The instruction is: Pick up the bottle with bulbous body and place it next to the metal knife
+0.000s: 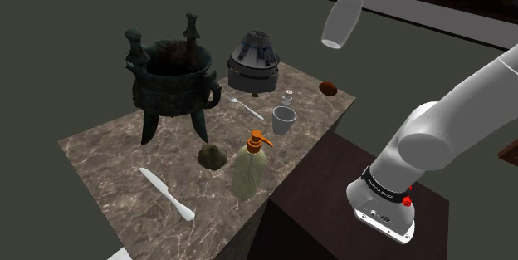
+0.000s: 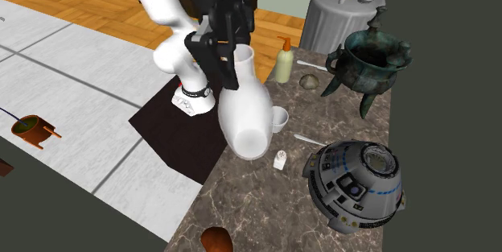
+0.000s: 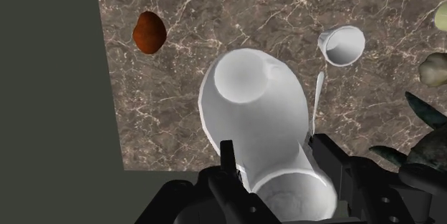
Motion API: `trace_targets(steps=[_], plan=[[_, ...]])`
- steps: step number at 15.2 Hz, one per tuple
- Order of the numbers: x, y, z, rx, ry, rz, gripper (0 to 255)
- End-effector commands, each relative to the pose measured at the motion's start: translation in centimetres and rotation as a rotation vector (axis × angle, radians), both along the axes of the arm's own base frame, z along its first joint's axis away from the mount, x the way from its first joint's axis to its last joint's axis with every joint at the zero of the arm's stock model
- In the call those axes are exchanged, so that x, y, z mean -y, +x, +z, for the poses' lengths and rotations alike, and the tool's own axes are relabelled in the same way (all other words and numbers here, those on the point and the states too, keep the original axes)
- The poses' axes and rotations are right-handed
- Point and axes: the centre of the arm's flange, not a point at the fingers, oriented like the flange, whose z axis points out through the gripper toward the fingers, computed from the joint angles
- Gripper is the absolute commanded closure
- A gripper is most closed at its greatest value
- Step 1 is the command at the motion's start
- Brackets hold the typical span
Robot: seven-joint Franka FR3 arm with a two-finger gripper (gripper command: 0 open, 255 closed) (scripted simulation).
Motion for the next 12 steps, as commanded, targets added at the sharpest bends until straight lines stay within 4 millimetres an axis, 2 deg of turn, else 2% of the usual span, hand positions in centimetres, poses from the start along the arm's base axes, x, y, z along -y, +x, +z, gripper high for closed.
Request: trace_targets(steps=[1,12], plan=[[-2.7,-0.4,0.2,0.000,-0.001,-0.002,255],[-17.0,-2.5,0.3,0.000,-0.001,-0.002,255]])
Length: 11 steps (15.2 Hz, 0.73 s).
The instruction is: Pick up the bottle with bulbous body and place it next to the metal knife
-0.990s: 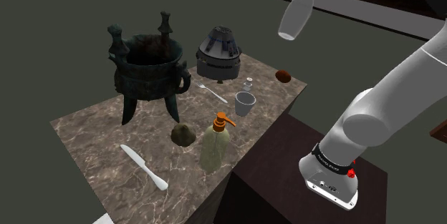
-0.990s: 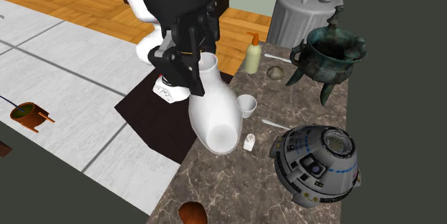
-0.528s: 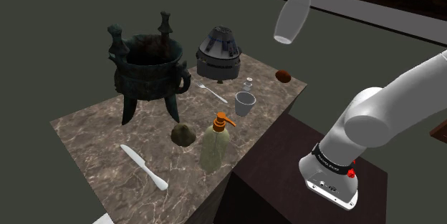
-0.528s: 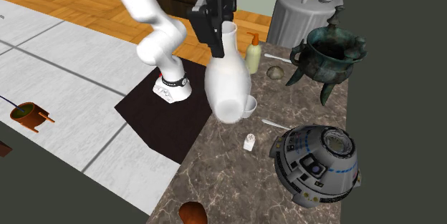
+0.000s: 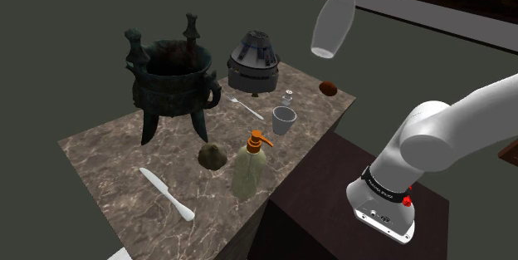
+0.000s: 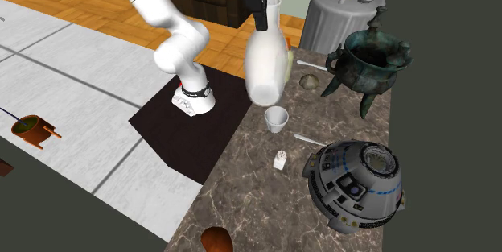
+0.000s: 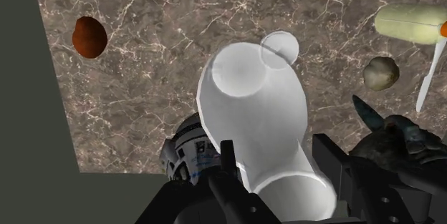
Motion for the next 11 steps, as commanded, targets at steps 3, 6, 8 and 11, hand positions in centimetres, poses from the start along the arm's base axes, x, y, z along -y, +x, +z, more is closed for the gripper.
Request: trace_targets(steps=[3,6,8,11], plan=[[-5.5,-0.9,-0.2,0.000,-0.001,-0.002,255],[-9.4,-1.4,-0.2,0.000,-0.001,-0.002,255],[-12.1,-1.8,-0.2,0.000,-0.001,-0.002,255],[-16.0,-2.4,-0.2,0.000,-0.001,-0.002,255]])
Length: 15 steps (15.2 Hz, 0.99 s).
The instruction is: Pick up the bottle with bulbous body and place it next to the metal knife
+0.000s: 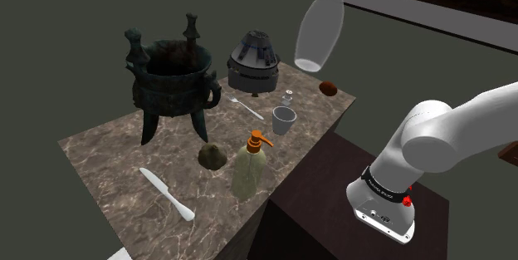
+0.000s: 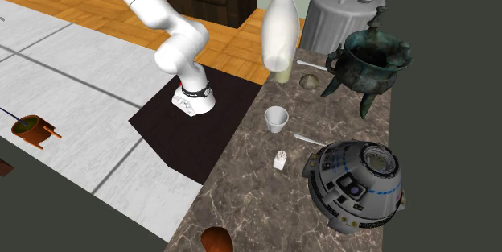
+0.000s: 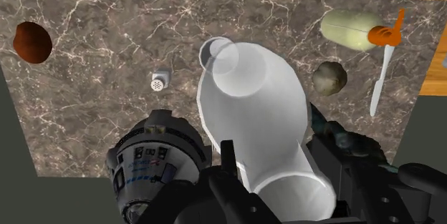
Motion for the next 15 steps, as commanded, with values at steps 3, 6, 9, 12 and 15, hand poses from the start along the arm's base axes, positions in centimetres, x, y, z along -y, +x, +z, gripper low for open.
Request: trace_targets(steps=[3,6,9,12,15], plan=[[-5.5,-0.8,0.1,0.000,0.000,-0.001,255],[-9.4,-1.4,0.1,0.000,0.000,-0.001,255],[-13.4,-2.0,0.1,0.000,0.000,-0.001,255],[-17.3,-2.5,0.1,0.000,0.000,-0.001,255],[-21.2,-3.1,0.2,0.000,0.000,-0.001,255]])
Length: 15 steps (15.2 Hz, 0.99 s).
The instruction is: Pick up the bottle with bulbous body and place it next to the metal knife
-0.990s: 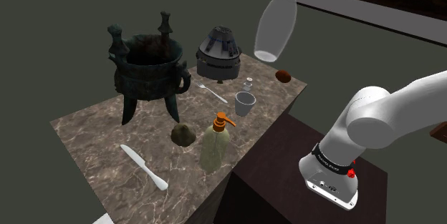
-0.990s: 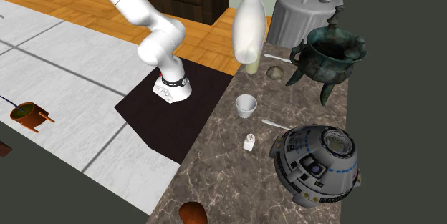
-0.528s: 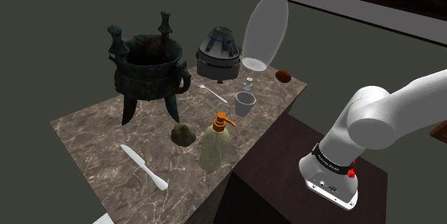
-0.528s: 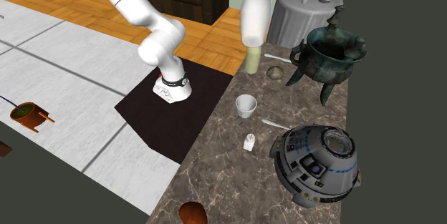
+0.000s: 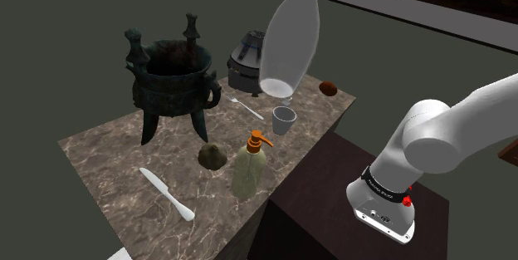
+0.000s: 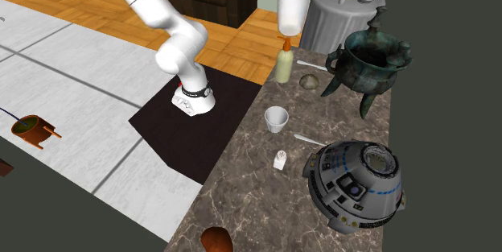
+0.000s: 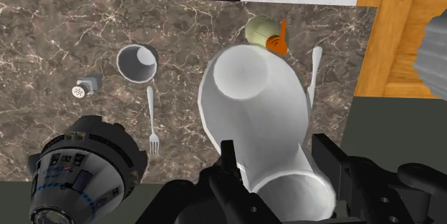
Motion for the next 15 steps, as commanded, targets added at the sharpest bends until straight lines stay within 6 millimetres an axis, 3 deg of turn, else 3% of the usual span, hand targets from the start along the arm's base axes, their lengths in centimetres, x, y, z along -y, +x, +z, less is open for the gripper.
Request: trace_targets(steps=[1,15], plan=[[-2.6,-0.3,0.0,0.000,0.001,-0.001,255],[-20.9,-2.9,0.0,0.000,0.001,-0.001,255]])
